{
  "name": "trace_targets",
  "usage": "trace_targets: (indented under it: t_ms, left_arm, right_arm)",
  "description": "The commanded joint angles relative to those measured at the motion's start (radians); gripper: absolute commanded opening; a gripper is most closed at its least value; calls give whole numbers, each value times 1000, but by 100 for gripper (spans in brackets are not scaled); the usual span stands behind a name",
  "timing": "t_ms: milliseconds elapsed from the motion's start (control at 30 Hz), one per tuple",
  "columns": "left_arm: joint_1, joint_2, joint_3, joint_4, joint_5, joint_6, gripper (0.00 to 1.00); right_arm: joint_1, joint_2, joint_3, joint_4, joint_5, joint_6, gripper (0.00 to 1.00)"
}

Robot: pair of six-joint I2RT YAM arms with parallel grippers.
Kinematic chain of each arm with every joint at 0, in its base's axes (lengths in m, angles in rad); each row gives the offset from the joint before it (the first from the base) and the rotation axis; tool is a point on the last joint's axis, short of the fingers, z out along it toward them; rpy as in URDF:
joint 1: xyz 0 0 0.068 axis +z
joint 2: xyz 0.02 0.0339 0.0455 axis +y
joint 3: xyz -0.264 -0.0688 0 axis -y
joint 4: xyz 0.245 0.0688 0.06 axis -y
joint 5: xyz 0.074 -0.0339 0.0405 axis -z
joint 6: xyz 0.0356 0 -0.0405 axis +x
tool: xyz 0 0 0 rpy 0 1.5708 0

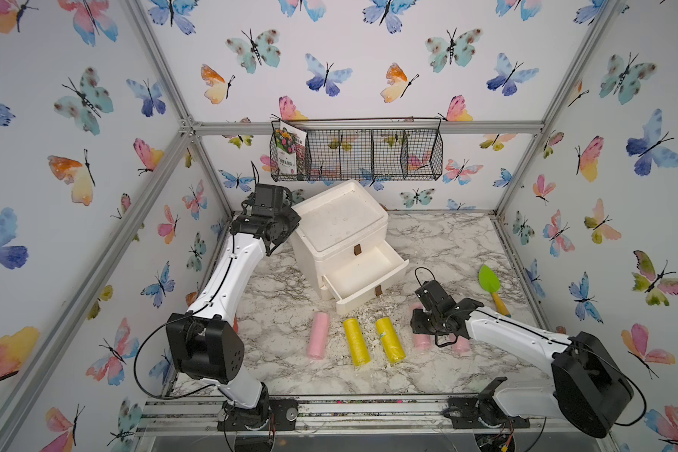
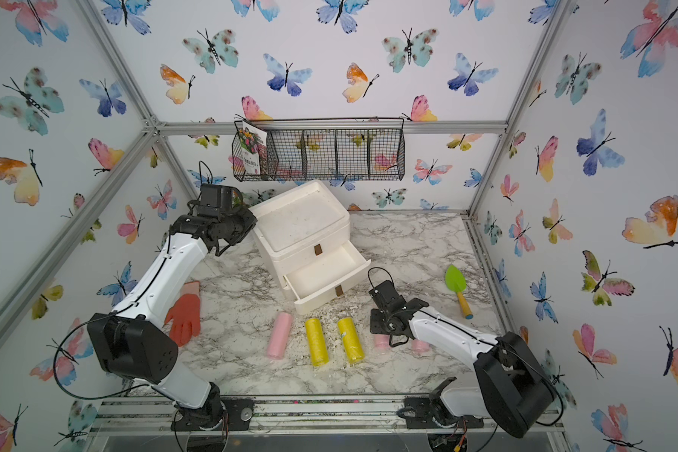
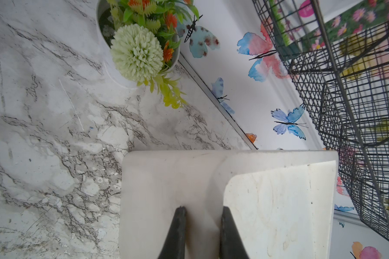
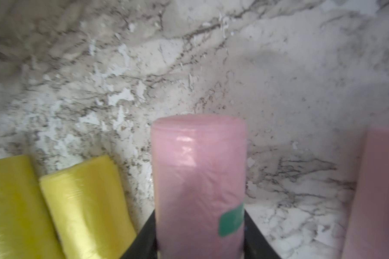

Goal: Sort the rolls of trash bags by color and place them into the drawer
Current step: Pick up the roll of trash bags from the center of the board, then place the roll of trash bags in the drawer.

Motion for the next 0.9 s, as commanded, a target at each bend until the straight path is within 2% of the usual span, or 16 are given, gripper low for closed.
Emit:
trace_targets:
  t_ms: [0, 233, 400, 567, 733, 867]
  left_arm:
    - [-7, 50, -42, 4, 120, -79, 0]
    - [-6, 47, -45, 8, 127, -79, 0]
    - [-5, 37, -51, 18, 134, -90, 0]
    - [-6, 29, -58, 31, 144, -102, 0]
    - [-6, 24, -57, 30, 141, -97, 0]
    - [-4, 28, -56, 32, 148, -95, 0]
  right_arm:
    - [-4, -85, 61, -40, -49, 56, 44]
    - [-4, -195, 132, 58, -179, 218, 43]
    - [-4, -152, 207, 248, -242, 398, 43]
    - [-4, -76, 206, 507, -167, 586, 42]
    - [-3, 43, 282, 564, -64, 664, 42]
    - [-2, 126, 307, 614, -45, 761, 43]
